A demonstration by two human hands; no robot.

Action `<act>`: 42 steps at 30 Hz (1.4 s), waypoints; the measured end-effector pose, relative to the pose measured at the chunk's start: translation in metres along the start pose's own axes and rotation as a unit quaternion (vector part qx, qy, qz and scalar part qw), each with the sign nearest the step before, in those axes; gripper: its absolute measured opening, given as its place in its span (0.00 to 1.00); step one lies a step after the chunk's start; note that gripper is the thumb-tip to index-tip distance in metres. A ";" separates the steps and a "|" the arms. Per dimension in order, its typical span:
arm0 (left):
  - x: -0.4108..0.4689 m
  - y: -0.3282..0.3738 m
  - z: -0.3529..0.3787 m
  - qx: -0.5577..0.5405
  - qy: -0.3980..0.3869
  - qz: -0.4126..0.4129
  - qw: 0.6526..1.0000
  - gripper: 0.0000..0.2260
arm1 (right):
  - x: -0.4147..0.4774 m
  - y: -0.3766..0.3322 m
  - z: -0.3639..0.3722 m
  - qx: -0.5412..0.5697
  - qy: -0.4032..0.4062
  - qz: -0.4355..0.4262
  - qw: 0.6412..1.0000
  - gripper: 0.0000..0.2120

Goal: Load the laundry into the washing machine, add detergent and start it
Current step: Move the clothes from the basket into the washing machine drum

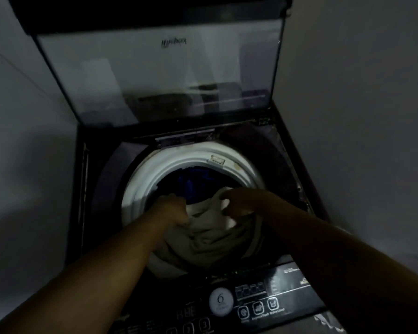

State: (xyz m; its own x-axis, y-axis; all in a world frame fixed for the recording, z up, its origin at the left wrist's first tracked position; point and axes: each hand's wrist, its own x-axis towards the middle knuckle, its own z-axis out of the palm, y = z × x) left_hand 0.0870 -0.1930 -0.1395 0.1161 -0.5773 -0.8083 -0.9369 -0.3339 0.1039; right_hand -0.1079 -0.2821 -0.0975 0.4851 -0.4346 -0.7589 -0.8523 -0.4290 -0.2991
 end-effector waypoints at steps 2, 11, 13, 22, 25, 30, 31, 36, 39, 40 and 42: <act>-0.016 0.010 -0.025 0.003 0.058 0.029 0.998 0.32 | -0.023 0.000 -0.019 -0.001 0.068 -0.045 0.997 0.22; -0.087 0.159 -0.111 -0.079 0.333 0.218 0.914 0.26 | -0.159 0.102 -0.079 0.033 0.338 -0.065 0.938 0.24; -0.092 0.211 -0.111 -0.076 0.333 0.259 0.903 0.25 | -0.179 0.151 -0.072 0.063 0.344 -0.026 0.937 0.22; -0.035 0.426 -0.019 -0.055 0.177 0.313 0.931 0.26 | -0.182 0.361 0.033 0.195 0.258 0.065 0.944 0.19; 0.013 0.474 0.035 -0.054 0.114 0.284 0.951 0.24 | -0.163 0.415 0.080 0.218 0.215 0.078 0.949 0.18; 0.100 0.498 0.141 -0.090 0.021 0.207 0.974 0.22 | -0.109 0.480 0.179 0.232 0.163 0.100 0.954 0.20; 0.119 0.495 0.165 -0.090 0.004 0.183 0.979 0.23 | -0.095 0.490 0.199 0.230 0.149 0.103 0.956 0.20; 0.207 0.476 0.271 -0.095 -0.043 0.085 0.991 0.26 | -0.017 0.525 0.292 0.241 0.078 0.123 0.960 0.24; 0.255 0.466 0.326 -0.098 -0.047 0.044 0.993 0.28 | 0.037 0.538 0.342 0.303 0.069 0.154 0.938 0.20; 0.273 0.464 0.343 -0.103 -0.047 0.038 0.993 0.28 | 0.057 0.543 0.360 0.323 0.063 0.165 0.930 0.20; 0.302 0.462 0.369 -0.104 -0.046 0.033 0.993 0.29 | 0.089 0.546 0.386 0.358 0.053 0.181 0.915 0.21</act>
State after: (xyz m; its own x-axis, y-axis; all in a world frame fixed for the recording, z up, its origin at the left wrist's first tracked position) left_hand -0.4321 -0.2463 -0.5495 0.0169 -0.5367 -0.8436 -0.8515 -0.4500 0.2692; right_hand -0.6060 -0.2496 -0.5514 0.1303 -0.5366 -0.8337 -0.8518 0.3697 -0.3711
